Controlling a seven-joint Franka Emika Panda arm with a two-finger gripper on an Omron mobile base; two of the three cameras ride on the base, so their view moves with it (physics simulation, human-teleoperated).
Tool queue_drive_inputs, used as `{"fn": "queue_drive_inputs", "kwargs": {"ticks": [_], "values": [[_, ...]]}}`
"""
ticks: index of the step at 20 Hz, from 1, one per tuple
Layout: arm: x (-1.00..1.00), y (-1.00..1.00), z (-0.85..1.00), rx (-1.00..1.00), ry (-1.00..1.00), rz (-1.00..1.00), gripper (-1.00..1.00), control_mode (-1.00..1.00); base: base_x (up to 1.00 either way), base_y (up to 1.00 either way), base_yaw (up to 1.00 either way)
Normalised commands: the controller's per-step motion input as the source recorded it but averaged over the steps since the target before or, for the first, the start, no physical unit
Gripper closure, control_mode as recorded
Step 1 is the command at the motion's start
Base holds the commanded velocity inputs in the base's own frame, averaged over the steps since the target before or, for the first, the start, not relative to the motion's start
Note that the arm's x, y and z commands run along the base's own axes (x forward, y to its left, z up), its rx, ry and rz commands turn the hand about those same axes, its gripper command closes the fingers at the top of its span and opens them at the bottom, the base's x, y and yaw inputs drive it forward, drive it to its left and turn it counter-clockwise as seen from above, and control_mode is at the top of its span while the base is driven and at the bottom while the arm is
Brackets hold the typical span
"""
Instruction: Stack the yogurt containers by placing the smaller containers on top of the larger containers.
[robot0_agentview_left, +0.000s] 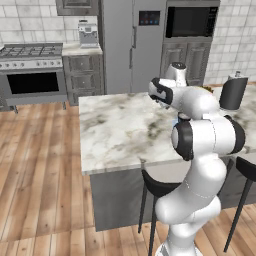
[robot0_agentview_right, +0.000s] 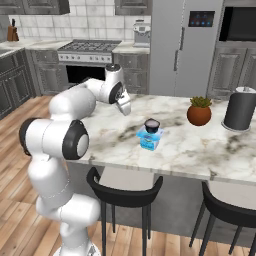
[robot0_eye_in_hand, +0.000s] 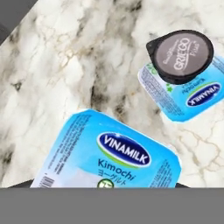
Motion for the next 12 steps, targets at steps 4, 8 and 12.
{"fn": "queue_drive_inputs", "kwargs": {"ticks": [4,8,12], "values": [[-0.02,-0.17,0.0,0.0,0.19,0.0,1.0,-1.0,0.0,0.0,0.0],[-0.13,-0.2,-0.04,0.0,0.12,0.0,1.0,-1.0,0.0,0.0,0.0],[-0.31,-0.29,-0.07,0.0,0.04,0.0,1.0,-1.0,0.0,0.0,0.0]]}}
